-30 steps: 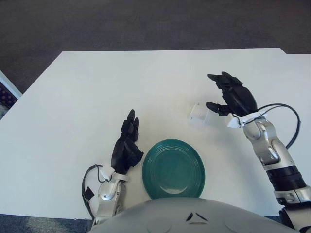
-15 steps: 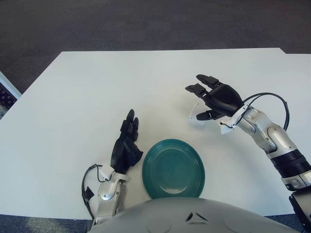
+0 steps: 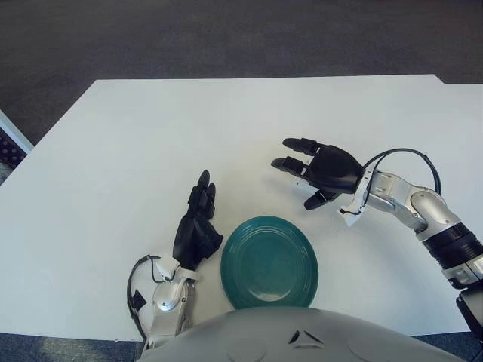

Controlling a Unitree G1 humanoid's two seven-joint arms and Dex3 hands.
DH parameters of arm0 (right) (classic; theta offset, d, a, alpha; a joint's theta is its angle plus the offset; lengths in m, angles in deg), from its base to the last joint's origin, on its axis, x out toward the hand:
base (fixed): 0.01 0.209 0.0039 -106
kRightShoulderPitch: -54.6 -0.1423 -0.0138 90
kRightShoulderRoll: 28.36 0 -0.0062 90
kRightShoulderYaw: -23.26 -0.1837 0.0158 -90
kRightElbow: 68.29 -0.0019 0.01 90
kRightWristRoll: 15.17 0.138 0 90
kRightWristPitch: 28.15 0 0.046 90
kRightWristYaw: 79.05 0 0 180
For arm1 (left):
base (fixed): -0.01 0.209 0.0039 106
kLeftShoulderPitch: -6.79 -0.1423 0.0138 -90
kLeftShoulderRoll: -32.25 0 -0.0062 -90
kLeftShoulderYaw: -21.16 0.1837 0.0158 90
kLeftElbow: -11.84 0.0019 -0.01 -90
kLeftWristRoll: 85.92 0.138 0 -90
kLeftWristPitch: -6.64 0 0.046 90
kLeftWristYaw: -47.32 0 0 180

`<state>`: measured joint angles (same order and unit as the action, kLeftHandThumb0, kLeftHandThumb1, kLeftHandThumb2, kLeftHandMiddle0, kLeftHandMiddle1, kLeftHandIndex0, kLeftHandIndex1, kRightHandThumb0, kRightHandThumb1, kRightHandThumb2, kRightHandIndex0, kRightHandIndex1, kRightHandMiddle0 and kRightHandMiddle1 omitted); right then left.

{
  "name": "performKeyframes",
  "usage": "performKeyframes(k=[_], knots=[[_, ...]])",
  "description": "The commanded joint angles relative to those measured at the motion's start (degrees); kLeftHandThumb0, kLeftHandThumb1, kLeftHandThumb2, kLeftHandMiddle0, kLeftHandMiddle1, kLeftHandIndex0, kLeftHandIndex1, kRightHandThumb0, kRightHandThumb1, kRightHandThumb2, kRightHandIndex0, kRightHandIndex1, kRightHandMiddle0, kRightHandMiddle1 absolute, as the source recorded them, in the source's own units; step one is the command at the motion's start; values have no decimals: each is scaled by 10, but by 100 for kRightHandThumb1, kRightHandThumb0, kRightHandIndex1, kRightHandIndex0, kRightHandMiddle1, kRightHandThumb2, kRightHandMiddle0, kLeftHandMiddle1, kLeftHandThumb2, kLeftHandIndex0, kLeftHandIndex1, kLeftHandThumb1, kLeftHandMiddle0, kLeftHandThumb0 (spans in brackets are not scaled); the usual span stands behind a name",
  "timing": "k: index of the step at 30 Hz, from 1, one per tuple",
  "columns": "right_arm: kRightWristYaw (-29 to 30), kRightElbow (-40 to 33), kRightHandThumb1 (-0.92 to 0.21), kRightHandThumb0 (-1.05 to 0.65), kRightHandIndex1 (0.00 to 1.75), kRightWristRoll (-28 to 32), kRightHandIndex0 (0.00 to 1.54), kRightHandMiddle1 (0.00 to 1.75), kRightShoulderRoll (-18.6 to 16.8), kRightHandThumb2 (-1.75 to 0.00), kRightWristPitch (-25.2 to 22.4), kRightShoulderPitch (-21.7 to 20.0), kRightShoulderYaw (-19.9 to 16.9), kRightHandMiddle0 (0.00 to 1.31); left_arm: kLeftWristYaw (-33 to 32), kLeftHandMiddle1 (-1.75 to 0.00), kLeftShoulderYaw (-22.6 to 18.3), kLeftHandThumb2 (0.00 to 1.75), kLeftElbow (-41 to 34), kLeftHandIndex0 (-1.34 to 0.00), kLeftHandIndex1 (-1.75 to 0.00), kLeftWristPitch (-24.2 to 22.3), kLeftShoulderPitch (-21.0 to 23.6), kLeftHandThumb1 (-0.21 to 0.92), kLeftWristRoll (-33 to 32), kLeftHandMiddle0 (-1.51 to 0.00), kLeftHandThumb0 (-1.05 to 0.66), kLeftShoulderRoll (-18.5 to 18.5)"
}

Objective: Put the charger into the plate.

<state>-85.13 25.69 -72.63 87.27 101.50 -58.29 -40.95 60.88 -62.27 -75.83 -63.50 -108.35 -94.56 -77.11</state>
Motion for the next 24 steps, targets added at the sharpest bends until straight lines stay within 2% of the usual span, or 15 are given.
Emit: performKeyframes(k=[1,19,24], knots=[[-17,10,-92,-84,0,2,10,26,-2,-66,3,-18,6,0,0,0,2,131,30,0,0,-14,-20,92,1,0,-105,3],[-55,61,-92,-87,1,17,12,27,-26,-72,-18,-27,10,0,4,0,6,131,28,0,0,-7,-26,92,-1,0,-105,8],[-39,120,-92,-87,1,5,13,28,-32,-72,-20,-52,16,0,5,0,7,131,28,0,0,-4,-26,92,-2,0,-105,8]])
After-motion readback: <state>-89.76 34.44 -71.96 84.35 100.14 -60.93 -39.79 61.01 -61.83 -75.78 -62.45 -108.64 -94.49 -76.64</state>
